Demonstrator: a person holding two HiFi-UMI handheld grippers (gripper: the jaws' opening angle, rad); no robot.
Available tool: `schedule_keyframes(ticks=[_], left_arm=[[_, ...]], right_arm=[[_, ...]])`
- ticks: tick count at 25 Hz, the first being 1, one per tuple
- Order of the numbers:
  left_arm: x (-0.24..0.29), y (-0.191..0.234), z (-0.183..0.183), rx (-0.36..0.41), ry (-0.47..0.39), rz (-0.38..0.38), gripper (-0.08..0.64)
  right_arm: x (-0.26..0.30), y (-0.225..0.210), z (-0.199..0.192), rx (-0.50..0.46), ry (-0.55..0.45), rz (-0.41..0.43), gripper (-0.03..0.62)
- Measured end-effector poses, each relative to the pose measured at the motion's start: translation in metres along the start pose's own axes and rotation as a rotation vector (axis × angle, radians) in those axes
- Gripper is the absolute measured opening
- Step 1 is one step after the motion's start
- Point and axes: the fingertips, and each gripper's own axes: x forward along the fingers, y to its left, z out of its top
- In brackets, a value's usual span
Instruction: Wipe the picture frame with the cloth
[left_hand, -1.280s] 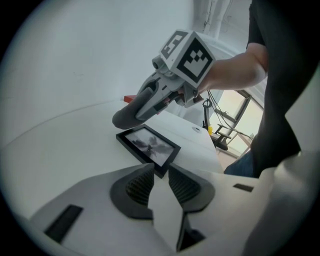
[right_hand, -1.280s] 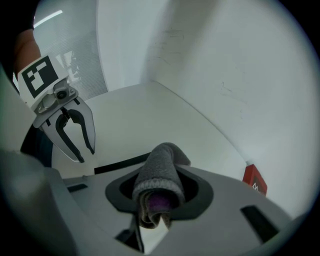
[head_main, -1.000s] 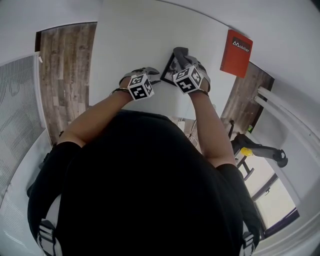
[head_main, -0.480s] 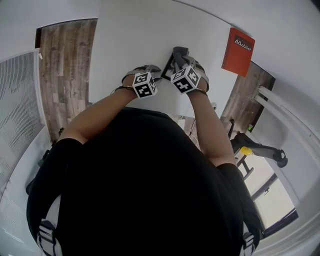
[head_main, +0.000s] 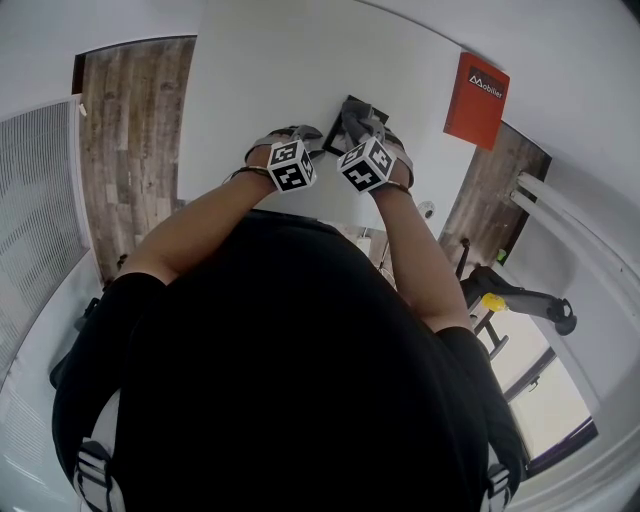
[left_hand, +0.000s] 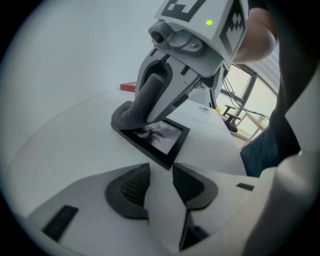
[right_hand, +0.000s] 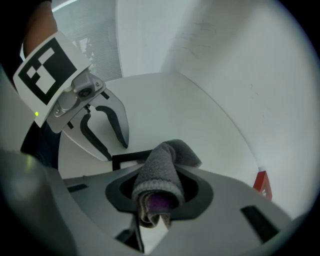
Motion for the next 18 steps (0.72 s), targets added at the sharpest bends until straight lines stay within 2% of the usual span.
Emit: schedule_keyframes(ticks=[18], left_arm=[[0.002,0.001,0.0,0.004,-0.033,0.045,0.15]], right_arm=[[-0.012,0.053,-0.013,-0.046,-0.005,0.083,0.106]])
